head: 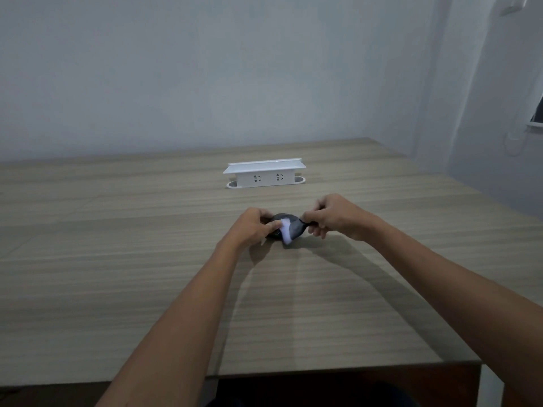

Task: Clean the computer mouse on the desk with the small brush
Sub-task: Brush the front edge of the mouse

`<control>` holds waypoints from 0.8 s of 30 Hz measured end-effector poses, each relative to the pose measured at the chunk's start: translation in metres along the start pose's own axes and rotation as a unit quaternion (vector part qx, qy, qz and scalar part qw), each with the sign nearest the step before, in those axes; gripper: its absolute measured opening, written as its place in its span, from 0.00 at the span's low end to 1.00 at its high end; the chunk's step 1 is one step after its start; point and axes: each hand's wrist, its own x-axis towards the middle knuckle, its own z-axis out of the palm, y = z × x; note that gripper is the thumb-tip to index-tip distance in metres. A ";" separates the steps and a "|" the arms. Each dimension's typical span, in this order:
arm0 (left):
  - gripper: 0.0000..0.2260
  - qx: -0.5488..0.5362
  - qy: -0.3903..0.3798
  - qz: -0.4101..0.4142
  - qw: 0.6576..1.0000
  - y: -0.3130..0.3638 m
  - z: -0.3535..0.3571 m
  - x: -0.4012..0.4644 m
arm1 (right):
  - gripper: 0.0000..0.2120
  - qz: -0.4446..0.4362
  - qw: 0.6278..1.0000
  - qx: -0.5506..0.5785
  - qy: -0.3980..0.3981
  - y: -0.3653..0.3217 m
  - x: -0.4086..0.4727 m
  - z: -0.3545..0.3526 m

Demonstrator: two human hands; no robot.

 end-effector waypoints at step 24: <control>0.12 -0.032 0.014 -0.020 0.999 -0.002 0.004 -0.002 | 0.11 0.007 0.989 -0.087 0.122 0.009 0.009 0.001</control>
